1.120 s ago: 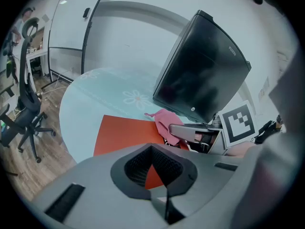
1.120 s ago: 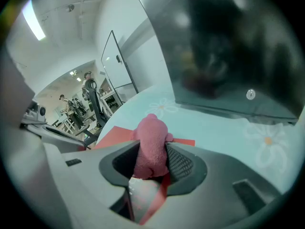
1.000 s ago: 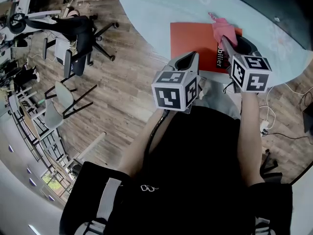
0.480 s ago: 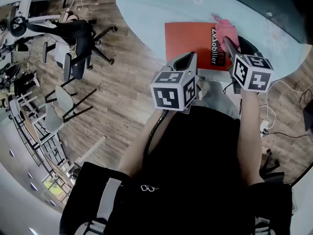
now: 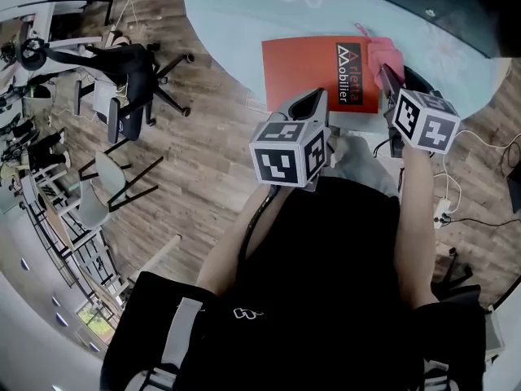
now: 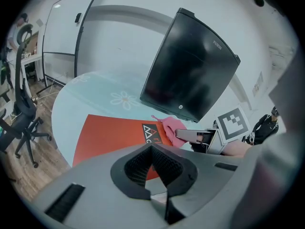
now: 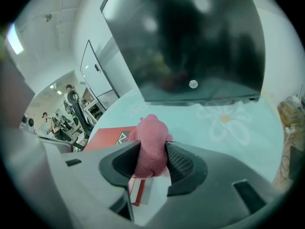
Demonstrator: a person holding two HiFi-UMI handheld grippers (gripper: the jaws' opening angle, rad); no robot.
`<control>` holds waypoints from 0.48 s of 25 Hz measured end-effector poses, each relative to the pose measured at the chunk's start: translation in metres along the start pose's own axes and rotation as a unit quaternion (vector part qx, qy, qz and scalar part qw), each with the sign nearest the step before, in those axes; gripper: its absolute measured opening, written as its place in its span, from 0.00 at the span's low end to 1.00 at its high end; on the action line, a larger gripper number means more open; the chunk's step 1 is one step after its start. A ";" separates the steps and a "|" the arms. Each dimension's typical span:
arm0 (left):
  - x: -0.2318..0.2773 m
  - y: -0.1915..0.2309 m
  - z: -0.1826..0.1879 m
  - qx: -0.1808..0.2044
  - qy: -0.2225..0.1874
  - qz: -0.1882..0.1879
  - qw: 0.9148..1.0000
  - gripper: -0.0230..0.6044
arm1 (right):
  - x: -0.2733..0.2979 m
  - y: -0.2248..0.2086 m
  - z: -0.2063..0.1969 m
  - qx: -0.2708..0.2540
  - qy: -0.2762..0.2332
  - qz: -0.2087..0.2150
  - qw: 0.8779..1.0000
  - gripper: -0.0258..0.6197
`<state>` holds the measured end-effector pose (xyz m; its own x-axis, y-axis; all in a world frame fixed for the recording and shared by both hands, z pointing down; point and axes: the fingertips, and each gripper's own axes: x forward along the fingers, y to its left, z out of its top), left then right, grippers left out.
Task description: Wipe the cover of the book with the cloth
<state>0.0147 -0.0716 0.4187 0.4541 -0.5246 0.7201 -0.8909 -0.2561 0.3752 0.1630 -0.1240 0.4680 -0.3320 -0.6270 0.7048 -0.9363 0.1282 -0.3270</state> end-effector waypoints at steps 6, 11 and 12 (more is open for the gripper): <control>-0.001 -0.005 -0.007 -0.001 0.003 0.004 1.000 0.05 | -0.012 -0.014 0.008 0.009 -0.026 -0.008 1.000 0.29; -0.002 -0.003 -0.012 -0.011 0.004 0.008 1.000 0.05 | -0.011 0.007 0.027 -0.018 -0.042 0.014 0.999 0.29; -0.004 0.000 -0.013 -0.014 0.004 0.011 1.000 0.05 | -0.008 0.017 0.029 -0.024 -0.042 0.024 0.999 0.29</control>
<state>0.0132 -0.0592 0.4236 0.4345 -0.5232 0.7331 -0.9000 -0.2212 0.3755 0.1536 -0.1391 0.4382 -0.3681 -0.6811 0.6329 -0.9245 0.1953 -0.3274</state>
